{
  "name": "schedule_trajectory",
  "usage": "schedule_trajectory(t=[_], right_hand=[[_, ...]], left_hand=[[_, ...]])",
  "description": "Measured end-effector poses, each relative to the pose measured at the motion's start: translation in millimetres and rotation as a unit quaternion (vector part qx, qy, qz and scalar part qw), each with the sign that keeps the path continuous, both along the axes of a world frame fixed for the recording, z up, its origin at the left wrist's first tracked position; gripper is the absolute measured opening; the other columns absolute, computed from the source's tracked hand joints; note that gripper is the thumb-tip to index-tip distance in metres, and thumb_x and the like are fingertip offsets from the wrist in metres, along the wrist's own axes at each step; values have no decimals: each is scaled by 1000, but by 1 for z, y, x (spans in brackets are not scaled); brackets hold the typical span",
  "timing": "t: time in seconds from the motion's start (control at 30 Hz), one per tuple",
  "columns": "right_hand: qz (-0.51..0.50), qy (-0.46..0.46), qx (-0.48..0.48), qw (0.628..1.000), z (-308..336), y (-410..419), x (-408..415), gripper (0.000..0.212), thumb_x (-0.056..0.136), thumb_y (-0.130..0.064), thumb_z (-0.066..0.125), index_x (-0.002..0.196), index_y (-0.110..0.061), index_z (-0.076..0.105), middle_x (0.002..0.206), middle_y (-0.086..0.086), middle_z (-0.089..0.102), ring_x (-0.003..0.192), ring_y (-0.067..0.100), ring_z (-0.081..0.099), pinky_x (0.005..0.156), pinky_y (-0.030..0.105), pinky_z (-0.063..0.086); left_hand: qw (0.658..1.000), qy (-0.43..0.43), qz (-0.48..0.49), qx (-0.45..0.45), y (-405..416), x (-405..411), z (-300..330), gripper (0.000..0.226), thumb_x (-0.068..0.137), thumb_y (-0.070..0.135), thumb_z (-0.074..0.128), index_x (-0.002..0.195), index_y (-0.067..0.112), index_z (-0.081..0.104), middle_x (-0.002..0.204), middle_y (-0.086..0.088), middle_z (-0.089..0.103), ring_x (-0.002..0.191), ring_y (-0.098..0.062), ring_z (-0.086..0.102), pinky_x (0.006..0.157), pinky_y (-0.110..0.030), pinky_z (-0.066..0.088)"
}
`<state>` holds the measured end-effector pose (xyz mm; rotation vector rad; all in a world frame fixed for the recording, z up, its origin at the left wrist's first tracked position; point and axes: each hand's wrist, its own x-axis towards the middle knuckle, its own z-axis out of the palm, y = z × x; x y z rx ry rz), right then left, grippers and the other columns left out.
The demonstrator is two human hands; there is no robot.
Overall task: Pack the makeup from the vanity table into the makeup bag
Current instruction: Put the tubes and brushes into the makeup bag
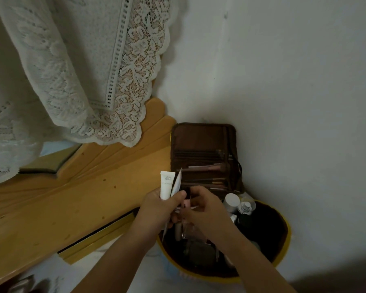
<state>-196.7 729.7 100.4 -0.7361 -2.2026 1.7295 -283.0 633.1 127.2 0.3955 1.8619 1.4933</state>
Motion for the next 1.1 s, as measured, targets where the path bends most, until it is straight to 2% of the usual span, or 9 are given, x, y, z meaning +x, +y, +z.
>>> schedule_trajectory(t=[0.1, 0.23, 0.4, 0.5, 0.57, 0.63, 0.77, 0.97, 1.1], right_hand=[[-55, -102, 85, 990, -17, 1, 7, 20, 89, -20, 58, 93, -34, 45, 81, -13, 58, 73, -2, 60, 62, 11, 48], [8, -232, 232, 945, -44, -16, 7, 11, 90, -25, 52, 82, -24, 44, 89, -2, 54, 91, 19, 56, 68, 26, 42], [74, -285, 381, 876, -51, -32, -5, 28, 93, -21, 45, 116, -9, 55, 120, 12, 57, 111, 29, 54, 89, 33, 44], [82, -226, 430, 870, -52, -32, -5, 30, 92, -23, 43, 111, -10, 61, 113, 12, 61, 109, 32, 52, 91, 39, 44], [36, -142, 411, 900, -45, -28, 1, 28, 89, -24, 43, 92, -11, 68, 93, 10, 68, 91, 29, 59, 80, 38, 48], [-44, -95, 277, 955, -34, -20, 9, 25, 94, -20, 43, 80, -16, 63, 81, 3, 65, 78, 17, 59, 74, 30, 47], [-99, -8, -24, 995, -10, -11, 18, 16, 90, -21, 58, 83, -33, 50, 78, -8, 64, 77, 6, 65, 67, 21, 55], [-197, -93, 25, 976, -15, 10, 38, 30, 84, -9, 64, 83, -31, 45, 82, -2, 63, 75, 8, 61, 69, 23, 54], [-146, -253, 162, 943, -33, 15, 49, 22, 91, -16, 57, 112, -21, 52, 103, -1, 59, 93, 12, 57, 74, 20, 47]], left_hand=[[1000, -17, 20, 4, -3, -3, -3, 14, 90, 25, 57, 86, 12, 60, 57, -2, 55, 41, -8, 47, 42, -19, 41], [995, -75, 52, 39, -4, -8, -8, 18, 93, 26, 51, 90, 11, 61, 79, -6, 65, 48, -13, 47, 46, -24, 41], [995, -84, 46, 42, -1, -7, -7, 13, 94, 18, 49, 91, 12, 59, 83, -9, 65, 58, -17, 52, 54, -27, 47], [995, -80, 46, 48, 0, -6, -8, 12, 94, 14, 49, 88, 11, 59, 83, -9, 67, 59, -17, 61, 53, -25, 54], [996, -64, 38, 49, 1, -4, -10, 8, 93, 12, 50, 90, 12, 58, 89, -10, 69, 72, -21, 67, 65, -31, 58], [998, -43, 35, 40, 3, 0, -11, 6, 92, 14, 54, 91, 15, 60, 91, -8, 71, 84, -23, 68, 77, -38, 56], [998, -30, 42, 32, 13, 13, -9, 9, 90, 16, 56, 83, 22, 59, 82, -2, 68, 77, -16, 65, 61, -27, 51], [999, -27, 22, -3, 33, 19, -23, 3, 88, 14, 60, 85, 13, 60, 91, -12, 68, 87, -24, 67, 80, -41, 56], [1000, -19, 8, -15, 32, 19, -35, 4, 90, 18, 58, 89, 13, 57, 80, -7, 65, 68, -18, 61, 64, -31, 51]])
